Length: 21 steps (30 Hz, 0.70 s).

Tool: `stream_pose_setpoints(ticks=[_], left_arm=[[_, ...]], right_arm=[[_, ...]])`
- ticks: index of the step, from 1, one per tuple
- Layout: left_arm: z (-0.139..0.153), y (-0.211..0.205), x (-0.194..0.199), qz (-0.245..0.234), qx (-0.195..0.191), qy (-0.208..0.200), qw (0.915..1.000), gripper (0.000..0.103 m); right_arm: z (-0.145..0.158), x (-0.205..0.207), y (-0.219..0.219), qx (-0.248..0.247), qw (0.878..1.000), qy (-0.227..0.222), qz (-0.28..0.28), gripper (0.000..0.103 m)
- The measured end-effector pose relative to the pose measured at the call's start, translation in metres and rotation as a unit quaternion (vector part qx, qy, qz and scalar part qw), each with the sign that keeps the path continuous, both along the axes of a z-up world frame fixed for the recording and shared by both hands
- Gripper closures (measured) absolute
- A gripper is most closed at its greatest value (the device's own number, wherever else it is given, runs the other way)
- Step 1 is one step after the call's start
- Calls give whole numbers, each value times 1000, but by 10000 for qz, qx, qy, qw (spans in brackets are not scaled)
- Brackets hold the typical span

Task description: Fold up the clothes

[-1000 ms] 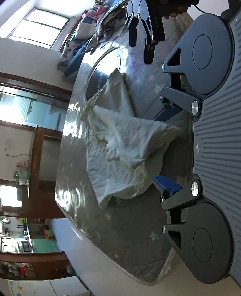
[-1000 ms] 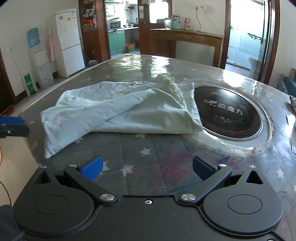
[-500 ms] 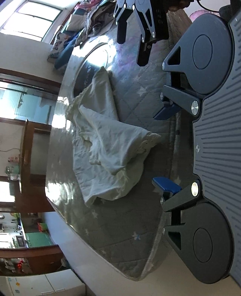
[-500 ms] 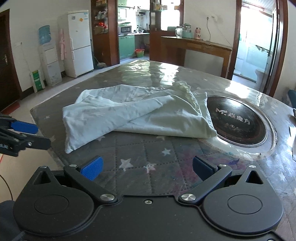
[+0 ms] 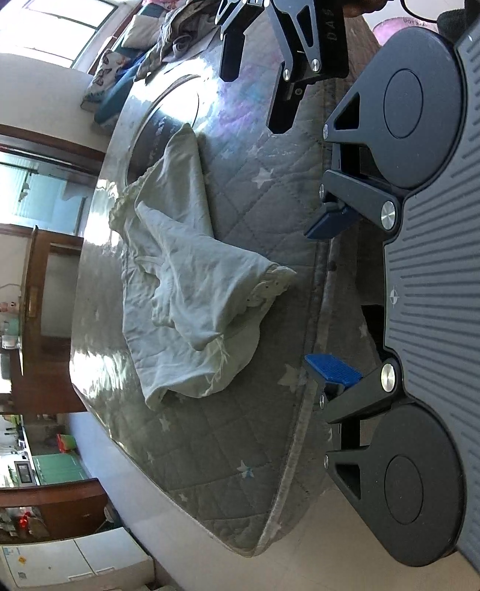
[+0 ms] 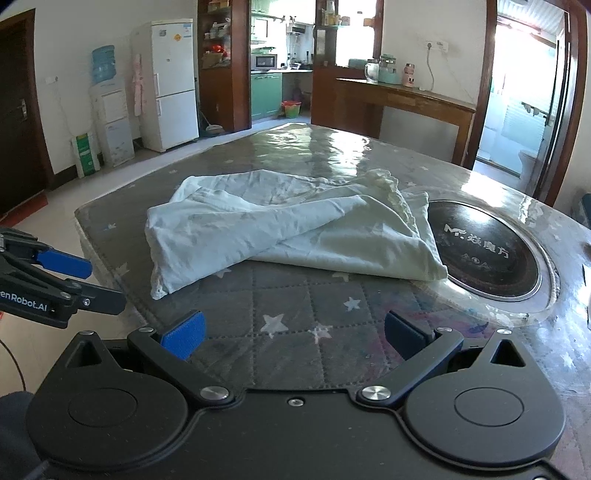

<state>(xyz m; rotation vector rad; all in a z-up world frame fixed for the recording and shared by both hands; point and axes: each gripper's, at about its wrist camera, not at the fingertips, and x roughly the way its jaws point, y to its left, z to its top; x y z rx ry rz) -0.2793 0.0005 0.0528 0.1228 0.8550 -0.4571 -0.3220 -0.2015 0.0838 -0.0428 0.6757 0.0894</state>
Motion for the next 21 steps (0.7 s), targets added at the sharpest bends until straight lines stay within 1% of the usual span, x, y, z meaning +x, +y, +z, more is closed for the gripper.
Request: stream_pose_setpoints(ticks=[7,21], left_arm=[[0,-6,1,21,136,21,9999,33],[5,-14,10,-16,127,59,9999,33]], right_arm=[[-1,3,2,6,10000,34,30,0],[0,14,3,20,9999,90,114,0]])
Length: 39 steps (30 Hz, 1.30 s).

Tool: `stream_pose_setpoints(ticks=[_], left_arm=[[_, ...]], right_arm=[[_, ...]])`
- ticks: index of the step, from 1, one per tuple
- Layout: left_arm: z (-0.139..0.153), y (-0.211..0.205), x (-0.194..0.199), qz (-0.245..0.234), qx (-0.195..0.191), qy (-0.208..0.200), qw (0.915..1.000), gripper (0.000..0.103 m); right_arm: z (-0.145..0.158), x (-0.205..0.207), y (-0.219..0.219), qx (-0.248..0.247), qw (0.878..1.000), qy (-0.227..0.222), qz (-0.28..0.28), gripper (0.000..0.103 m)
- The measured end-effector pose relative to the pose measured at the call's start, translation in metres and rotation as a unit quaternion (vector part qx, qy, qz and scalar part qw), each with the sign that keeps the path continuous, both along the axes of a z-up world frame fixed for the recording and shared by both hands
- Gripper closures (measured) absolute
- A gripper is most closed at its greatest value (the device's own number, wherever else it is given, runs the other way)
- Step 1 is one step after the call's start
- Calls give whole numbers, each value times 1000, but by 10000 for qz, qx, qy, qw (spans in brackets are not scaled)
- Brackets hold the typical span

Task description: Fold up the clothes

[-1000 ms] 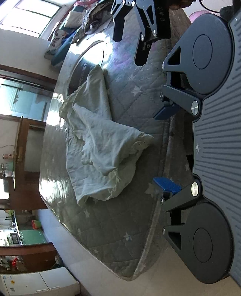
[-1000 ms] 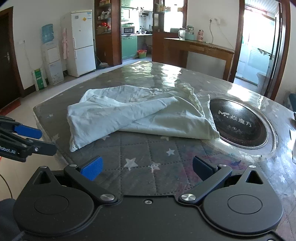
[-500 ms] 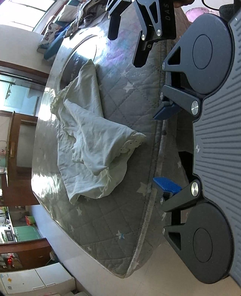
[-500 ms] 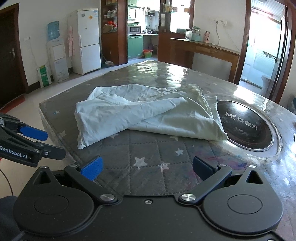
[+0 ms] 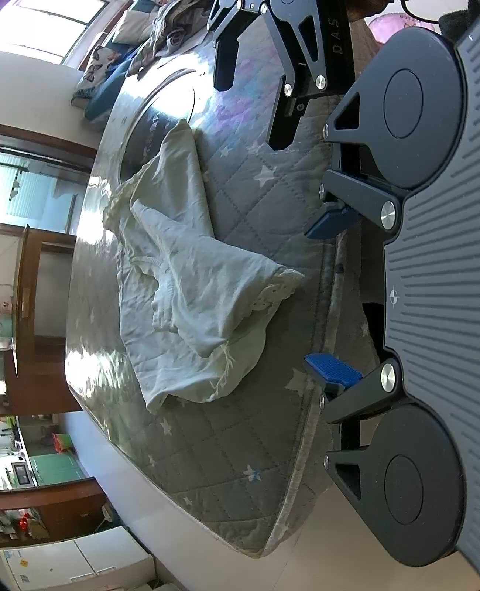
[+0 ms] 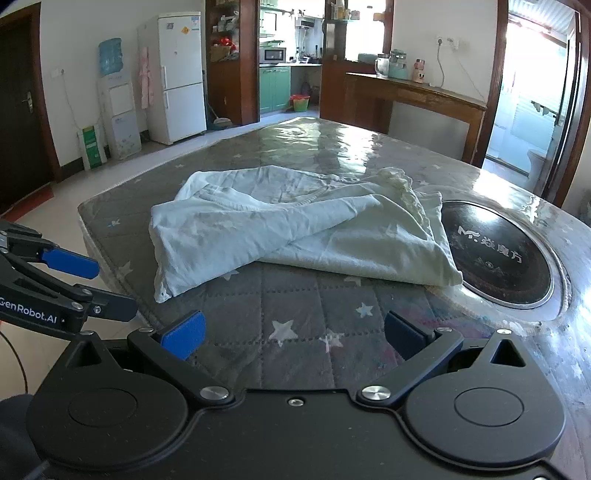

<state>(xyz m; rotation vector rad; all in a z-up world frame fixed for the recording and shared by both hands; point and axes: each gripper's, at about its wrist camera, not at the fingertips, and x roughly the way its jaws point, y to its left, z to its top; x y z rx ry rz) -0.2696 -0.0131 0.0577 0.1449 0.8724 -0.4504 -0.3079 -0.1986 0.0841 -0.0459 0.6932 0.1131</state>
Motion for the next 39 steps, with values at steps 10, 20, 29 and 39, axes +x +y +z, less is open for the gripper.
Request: stream_pose_setpoints(ticks=[10,20,29,39], left_arm=[[4,-6,15,-4,16,6,10000,33],[8,-11,33,-2,43,12,10000,33],[11,-14,51,40,106,-12,9999,33],[15,-20,76,35,81,-39,10000,33]], right_arm=[[1,17,-1,46,10000,33,41,0],[1,35,-3,52,9999,51,93,0],[1,57,-8,134,9998,52,105,0],[8,85,-17,121,9998,-28,175,0]])
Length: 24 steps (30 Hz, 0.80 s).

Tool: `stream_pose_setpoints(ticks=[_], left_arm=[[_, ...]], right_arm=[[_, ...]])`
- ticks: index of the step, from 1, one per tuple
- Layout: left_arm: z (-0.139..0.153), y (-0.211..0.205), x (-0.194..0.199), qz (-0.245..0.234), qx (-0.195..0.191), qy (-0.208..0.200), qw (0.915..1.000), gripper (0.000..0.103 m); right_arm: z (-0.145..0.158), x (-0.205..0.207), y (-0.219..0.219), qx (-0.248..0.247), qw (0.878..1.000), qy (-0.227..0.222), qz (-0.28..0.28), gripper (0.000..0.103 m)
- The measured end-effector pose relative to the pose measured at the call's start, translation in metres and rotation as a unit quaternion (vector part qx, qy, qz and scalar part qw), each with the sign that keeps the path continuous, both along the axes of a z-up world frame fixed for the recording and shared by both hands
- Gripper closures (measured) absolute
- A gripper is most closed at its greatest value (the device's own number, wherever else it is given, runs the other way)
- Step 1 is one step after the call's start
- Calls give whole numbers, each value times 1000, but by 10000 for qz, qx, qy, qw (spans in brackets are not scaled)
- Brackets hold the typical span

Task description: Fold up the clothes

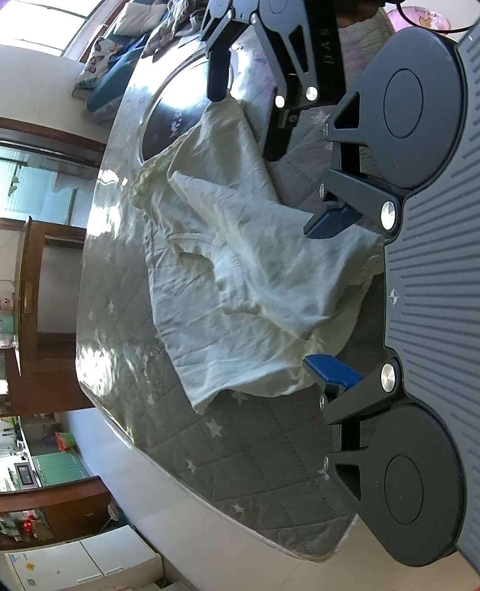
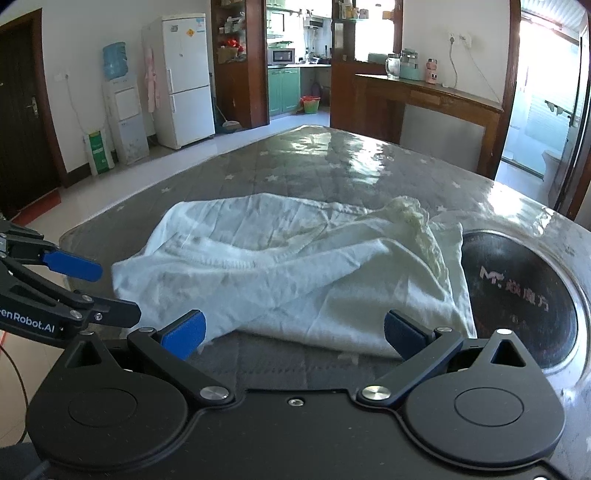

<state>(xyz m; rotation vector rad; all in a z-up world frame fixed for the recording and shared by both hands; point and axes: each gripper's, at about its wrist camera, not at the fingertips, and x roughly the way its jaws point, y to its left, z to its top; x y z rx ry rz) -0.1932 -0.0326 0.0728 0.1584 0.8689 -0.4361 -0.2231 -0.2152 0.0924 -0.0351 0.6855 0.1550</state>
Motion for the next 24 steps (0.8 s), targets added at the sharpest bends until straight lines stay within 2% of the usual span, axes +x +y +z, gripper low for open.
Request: stream_pose_setpoints(ticks=[16,22,24], left_arm=[[-10,-6,39,52,-40,116,9999,33],[-12,-10,50,3,-55,183,9998,36],[-13,-10,53,-15,-65,198,9998,40]], right_arm=[[15,75,-31,-267,9993,-229,-143,0],[12,108,-47,-271,9990,-183,-308,6],[9,116,-51,-296,9990,-127,-326,12]])
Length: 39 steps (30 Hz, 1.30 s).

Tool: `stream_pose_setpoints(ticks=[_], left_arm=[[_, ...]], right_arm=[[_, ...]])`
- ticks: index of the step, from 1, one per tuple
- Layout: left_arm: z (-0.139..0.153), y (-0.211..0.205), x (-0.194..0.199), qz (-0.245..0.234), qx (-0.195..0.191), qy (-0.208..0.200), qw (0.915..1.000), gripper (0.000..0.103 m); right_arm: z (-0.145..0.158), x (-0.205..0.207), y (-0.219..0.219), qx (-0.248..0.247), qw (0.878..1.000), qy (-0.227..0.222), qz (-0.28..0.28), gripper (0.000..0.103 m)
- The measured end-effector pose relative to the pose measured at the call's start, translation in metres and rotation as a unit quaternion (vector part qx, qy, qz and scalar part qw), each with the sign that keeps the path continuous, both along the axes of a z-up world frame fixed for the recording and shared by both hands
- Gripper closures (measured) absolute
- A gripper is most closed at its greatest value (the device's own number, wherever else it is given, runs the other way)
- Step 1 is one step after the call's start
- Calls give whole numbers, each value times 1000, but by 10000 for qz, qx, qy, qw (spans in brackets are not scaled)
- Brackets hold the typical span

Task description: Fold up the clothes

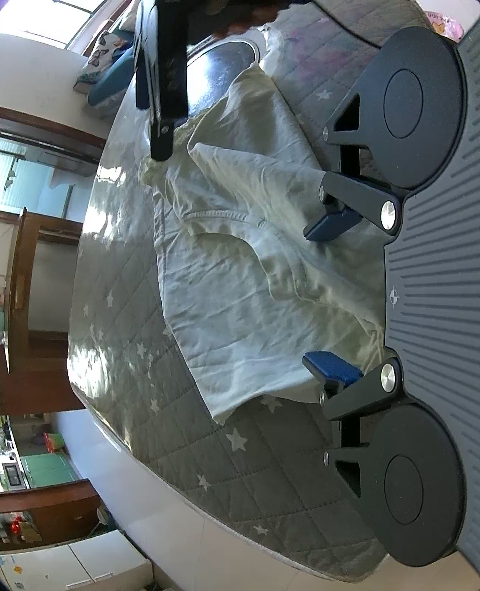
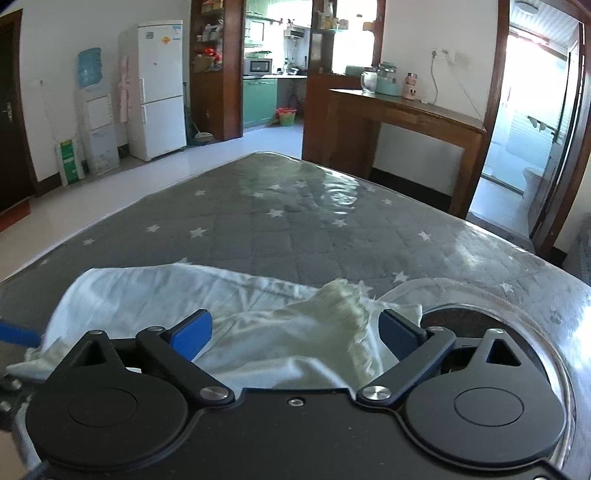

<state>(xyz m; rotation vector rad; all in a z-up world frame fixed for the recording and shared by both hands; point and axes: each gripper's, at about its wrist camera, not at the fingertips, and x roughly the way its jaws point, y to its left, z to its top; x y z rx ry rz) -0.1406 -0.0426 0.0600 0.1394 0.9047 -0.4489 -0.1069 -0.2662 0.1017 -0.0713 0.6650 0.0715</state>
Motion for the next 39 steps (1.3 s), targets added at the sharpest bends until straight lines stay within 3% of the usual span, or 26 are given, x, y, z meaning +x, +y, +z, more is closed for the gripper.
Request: stream_pose_setpoints(ticks=[8,12,19,22,26,27,32,36,39], left_arm=[[-4,0,10,-35,-66,147,9999,56],[-2,1,13,-60,-129,188,9997,56],[-3,4,17,-68,-146,258,9995,51],[-8,6,22,-74,-237,424,9988,51],[-12,9,27,-183,-471,634,9967,77],[-13,9,28,-209,-533,680,9960,78],[-6,13,23,-260,-573,547,9965,78],[2,19,15,-310,-538,324,9975,63],[4,24,12,-414,-616,328,9967,62]], right_arm=[[-14,38,-17,-3,9997,255,4,28],[-21,51,-24,86,9992,402,-3,41],[-36,68,-38,299,9971,702,24,52],[-37,69,-38,354,9963,780,123,65],[-32,64,-36,352,9964,736,212,78],[-30,61,-34,284,9968,703,242,81],[-16,41,-28,108,9983,474,314,87],[-1,14,-24,-69,9991,192,368,88],[11,-10,-22,-193,9990,-37,394,89]])
